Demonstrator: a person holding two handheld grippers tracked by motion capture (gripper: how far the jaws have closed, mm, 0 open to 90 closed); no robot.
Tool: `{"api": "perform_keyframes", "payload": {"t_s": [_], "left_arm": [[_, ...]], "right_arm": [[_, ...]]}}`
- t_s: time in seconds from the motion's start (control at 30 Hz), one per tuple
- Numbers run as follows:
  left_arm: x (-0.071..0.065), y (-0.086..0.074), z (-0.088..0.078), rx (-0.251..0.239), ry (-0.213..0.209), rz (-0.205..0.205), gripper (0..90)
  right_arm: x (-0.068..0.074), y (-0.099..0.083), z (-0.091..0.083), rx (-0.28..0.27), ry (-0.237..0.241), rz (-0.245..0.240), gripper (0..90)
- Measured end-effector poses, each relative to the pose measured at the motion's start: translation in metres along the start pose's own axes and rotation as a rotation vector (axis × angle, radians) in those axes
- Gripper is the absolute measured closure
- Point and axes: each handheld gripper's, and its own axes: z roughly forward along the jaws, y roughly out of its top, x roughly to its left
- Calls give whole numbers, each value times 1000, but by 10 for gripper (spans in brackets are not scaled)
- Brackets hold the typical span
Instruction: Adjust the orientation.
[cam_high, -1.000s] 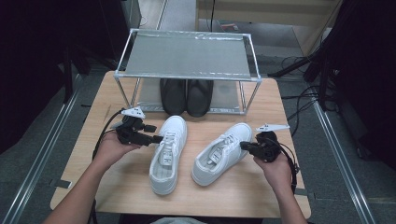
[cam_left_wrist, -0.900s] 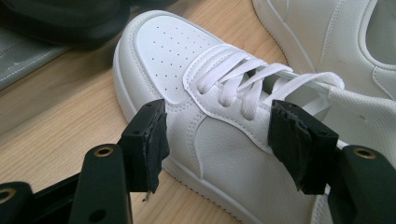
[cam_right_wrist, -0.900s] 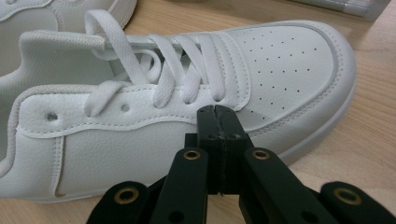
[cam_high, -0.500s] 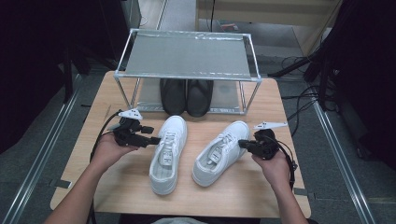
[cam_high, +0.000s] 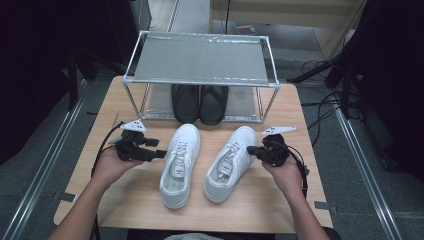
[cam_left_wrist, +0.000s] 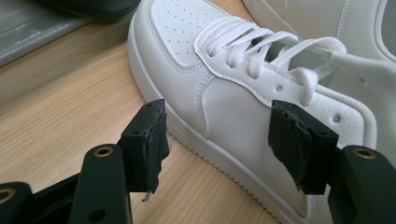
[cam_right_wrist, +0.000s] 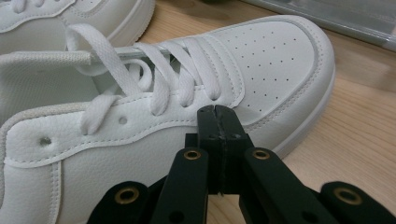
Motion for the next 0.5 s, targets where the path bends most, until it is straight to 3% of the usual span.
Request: {"api": "perform_keyframes", "payload": {"t_s": [0.5], "left_arm": [[-4,-7,3,23,-5,-1,376]], "right_arm": [[20,12,21,1,70,-55,900]]}}
